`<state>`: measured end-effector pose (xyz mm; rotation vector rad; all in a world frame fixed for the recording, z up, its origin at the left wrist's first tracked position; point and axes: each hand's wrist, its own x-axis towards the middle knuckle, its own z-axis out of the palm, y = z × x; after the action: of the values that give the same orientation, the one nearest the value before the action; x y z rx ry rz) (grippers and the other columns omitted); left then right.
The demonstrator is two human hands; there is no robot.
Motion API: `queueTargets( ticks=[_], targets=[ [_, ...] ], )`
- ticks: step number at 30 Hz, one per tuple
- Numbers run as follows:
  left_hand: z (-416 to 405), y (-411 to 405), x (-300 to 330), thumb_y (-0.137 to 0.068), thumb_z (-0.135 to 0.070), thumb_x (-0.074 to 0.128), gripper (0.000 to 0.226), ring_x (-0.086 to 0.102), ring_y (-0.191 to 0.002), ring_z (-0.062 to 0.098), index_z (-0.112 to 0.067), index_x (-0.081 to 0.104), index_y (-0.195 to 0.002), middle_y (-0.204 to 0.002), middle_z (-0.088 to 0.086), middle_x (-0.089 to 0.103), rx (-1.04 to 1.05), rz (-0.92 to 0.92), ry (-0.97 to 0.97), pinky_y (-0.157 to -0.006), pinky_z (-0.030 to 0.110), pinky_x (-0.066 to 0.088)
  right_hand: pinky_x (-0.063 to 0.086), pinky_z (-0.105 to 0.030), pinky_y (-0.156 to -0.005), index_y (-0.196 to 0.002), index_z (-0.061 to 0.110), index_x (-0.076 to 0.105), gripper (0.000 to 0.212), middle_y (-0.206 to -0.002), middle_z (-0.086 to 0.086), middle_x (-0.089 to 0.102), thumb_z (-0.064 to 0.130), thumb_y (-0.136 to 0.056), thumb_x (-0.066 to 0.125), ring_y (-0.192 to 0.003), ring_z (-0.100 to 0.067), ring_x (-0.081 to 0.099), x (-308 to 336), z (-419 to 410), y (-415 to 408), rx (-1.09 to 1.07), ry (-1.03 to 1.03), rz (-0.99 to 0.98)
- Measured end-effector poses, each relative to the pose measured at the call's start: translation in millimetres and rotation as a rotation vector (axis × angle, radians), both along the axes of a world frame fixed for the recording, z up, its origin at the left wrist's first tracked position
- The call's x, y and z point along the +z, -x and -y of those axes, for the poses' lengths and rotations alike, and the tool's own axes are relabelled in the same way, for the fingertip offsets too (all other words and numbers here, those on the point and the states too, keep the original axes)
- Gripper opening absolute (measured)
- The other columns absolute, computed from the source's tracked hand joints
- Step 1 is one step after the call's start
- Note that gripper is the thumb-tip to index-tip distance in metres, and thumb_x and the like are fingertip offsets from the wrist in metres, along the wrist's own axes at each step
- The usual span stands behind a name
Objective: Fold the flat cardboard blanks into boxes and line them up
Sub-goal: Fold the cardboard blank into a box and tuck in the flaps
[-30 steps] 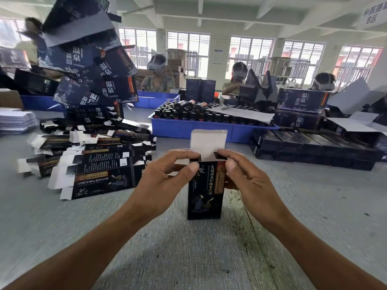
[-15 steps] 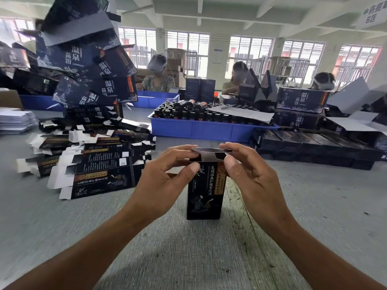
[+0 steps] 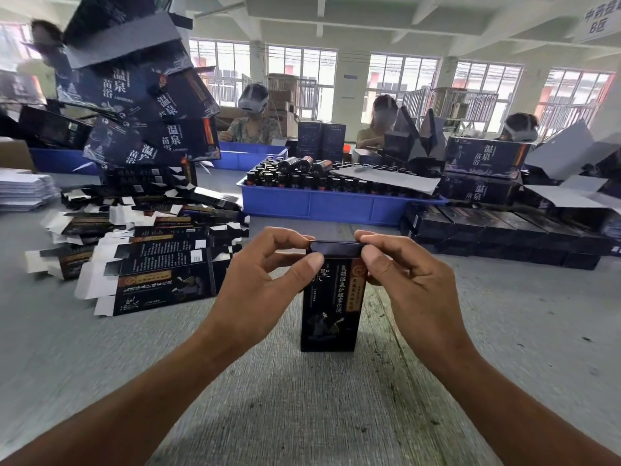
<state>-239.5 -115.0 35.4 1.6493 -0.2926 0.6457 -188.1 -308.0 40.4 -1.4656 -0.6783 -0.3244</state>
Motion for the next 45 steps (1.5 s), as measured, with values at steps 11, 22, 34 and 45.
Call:
queueTargets(
  ticks=[11, 22, 34, 45],
  targets=[
    [-1, 1, -3, -0.095, -0.033, 0.058, 0.031, 0.062, -0.116, 0.019, -0.021, 0.073, -0.120, -0.119, -0.011, 0.064, 0.117, 0.128, -0.250, -0.084, 0.036, 0.060, 0.053, -0.014, -0.085, -0.112, 0.023, 0.074, 0.025, -0.117, 0.018, 0.071, 0.034, -0.092, 0.064, -0.108, 0.001, 0.066, -4, 4, -5, -0.115, 0.186, 0.193],
    [-5, -6, -8, -0.096, -0.029, 0.057, 0.027, 0.065, -0.111, 0.008, -0.019, 0.071, -0.118, -0.118, -0.009, 0.068, 0.184, 0.244, -0.347, -0.075, 0.030, 0.062, 0.050, -0.011, -0.086, -0.110, 0.013, 0.072, 0.017, -0.123, 0.004, 0.068, 0.022, -0.097, 0.063, -0.114, -0.002, 0.063, -11, 4, -17, -0.218, 0.280, 0.448],
    [-7, -12, -26, -0.085, -0.048, 0.071, 0.080, 0.069, -0.101, 0.002, -0.073, 0.016, -0.139, -0.118, -0.014, 0.065, 0.133, -0.143, -0.327, -0.084, 0.029, 0.058, 0.053, -0.033, -0.098, -0.146, 0.057, 0.014, 0.074, -0.148, 0.017, 0.043, 0.035, -0.096, 0.064, -0.120, -0.007, 0.055, -34, -2, -17, -0.235, 0.626, 0.200],
    [-4, -26, -41, -0.084, -0.050, 0.068, 0.058, 0.067, -0.106, 0.005, -0.051, 0.040, -0.135, -0.123, -0.017, 0.063, 0.082, -0.302, -0.152, -0.083, 0.029, 0.059, 0.047, -0.025, -0.095, -0.138, 0.039, 0.025, 0.066, -0.159, 0.007, 0.017, 0.057, -0.085, 0.061, -0.121, -0.016, 0.054, -49, -18, -21, -0.417, 0.881, 0.204]
  ],
)
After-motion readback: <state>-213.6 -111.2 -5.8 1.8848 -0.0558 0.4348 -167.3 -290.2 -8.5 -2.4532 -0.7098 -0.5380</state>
